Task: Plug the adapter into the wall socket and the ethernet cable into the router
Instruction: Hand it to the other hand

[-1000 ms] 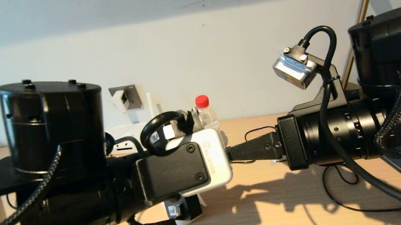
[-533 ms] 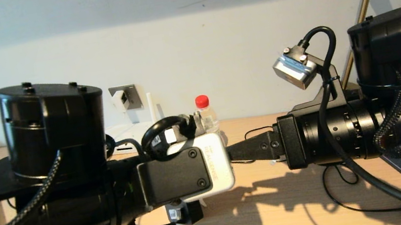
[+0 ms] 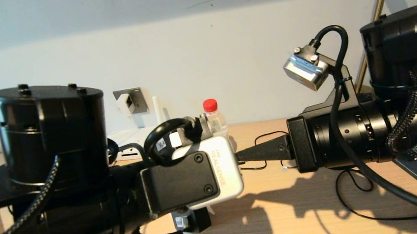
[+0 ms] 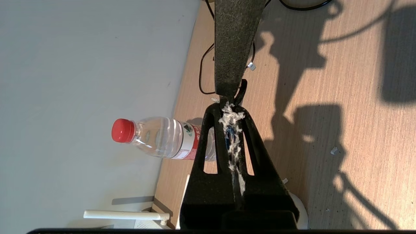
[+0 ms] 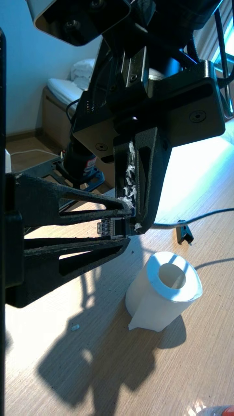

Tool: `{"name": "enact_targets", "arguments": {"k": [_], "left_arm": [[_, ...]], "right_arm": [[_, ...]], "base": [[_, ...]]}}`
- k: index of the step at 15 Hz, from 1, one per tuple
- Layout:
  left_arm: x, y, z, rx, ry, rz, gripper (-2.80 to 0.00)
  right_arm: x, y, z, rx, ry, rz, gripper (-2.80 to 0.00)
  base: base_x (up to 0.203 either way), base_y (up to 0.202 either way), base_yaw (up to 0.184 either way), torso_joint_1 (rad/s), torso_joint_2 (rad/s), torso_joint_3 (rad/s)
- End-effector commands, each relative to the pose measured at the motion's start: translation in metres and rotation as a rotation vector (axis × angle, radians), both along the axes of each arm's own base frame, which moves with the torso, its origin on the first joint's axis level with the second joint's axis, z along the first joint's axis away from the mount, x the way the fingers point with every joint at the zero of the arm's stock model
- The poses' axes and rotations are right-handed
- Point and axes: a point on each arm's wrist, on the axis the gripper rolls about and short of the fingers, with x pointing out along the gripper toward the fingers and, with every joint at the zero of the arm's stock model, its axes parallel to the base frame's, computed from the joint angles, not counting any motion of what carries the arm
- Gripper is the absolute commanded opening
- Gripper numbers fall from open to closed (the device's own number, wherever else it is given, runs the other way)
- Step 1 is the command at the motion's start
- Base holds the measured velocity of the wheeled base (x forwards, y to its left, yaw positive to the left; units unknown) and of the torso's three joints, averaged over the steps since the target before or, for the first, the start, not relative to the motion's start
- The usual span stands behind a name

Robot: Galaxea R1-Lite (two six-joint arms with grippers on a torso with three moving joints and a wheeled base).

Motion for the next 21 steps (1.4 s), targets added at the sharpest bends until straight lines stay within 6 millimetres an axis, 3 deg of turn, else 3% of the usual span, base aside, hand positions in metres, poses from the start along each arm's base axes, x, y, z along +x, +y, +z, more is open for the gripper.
{"name": "enact_targets", "arguments": {"k": [1, 5, 6, 9, 13, 15, 18, 21], "left_arm": [[0.001, -0.001, -0.002, 0.007, 0.0, -0.003, -2.8], [-0.001, -0.002, -0.002, 0.006, 0.002, -0.007, -2.8], [-0.001, -0.001, -0.001, 0.002, 0.001, -0.008, -0.02], [-0.004, 0.002, 0.004, -0.013, -0.008, -0.004, 0.0], [-0.013, 0.026, 0.008, -0.023, -0.036, 0.033, 0.0], [-0.006, 0.018, 0.005, -0.003, -0.061, 0.023, 0.0], [0.013, -0.004, 0.004, -0.07, -0.176, 0.004, 0.0], [0.022, -0.019, 0.012, -0.09, -0.33, -0.096, 0.0]], "right_arm": [[0.0, 0.0, -0.001, 0.001, 0.004, 0.003, -2.8], [0.0, 0.0, -0.002, -0.002, 0.01, 0.003, -2.8], [0.0, 0.0, -0.002, -0.002, 0.011, 0.004, -2.8], [0.0, 0.0, -0.004, -0.002, 0.022, -0.003, -2.8], [0.009, -0.016, -0.004, 0.029, 0.101, -0.127, -2.8], [0.018, -0.038, 0.006, 0.13, 0.217, -0.255, -2.8], [0.026, -0.062, 0.038, 0.364, 0.453, -0.35, -2.8], [0.029, -0.092, 0.061, 0.482, 0.662, -0.206, -2.8]], "base": [[0.0, 0.0, 0.0, 0.0, 0.0, 0.0], [0.0, 0.0, 0.0, 0.0, 0.0, 0.0], [0.0, 0.0, 0.0, 0.0, 0.0, 0.0], [0.0, 0.0, 0.0, 0.0, 0.0, 0.0], [0.0, 0.0, 0.0, 0.0, 0.0, 0.0], [0.0, 0.0, 0.0, 0.0, 0.0, 0.0], [0.0, 0.0, 0.0, 0.0, 0.0, 0.0], [0.0, 0.0, 0.0, 0.0, 0.0, 0.0]]}}
